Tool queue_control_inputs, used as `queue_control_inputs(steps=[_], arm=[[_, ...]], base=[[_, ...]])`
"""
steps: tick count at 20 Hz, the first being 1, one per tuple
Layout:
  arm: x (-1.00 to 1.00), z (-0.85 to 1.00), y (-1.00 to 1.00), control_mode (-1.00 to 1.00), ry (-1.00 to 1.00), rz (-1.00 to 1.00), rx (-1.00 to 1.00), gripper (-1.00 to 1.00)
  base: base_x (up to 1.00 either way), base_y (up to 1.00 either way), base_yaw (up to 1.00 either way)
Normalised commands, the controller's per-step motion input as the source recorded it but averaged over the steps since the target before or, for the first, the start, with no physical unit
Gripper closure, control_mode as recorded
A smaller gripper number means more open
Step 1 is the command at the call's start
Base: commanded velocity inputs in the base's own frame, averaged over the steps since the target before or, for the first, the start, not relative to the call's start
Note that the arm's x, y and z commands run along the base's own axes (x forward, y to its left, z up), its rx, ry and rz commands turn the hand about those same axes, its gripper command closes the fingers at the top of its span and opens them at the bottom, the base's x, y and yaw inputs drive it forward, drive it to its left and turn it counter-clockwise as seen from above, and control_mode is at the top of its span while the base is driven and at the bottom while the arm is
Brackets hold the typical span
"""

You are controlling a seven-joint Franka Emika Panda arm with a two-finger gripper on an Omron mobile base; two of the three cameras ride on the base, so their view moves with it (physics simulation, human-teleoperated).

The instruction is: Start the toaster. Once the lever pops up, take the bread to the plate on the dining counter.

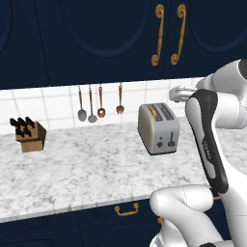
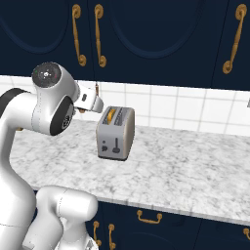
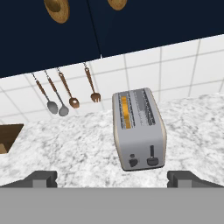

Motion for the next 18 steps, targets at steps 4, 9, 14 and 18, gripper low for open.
queue_control_inputs(steps=[4,9,14,18], arm=[[0.00,0.00,0.00,-1.00,0.00,0.00,0.00,-1.00],[0.00,0.00,0.00,-1.00,0.00,0.00,0.00,-1.00],[0.00,0.00,0.00,-1.00,0.00,0.00,0.00,-1.00],[0.00,0.00,0.00,-1.00,0.00,0.00,0.00,-1.00]], base=[[0.00,0.00,0.00],[0.00,0.00,0.00],[0.00,0.00,0.00],[0.00,0.00,0.00]])
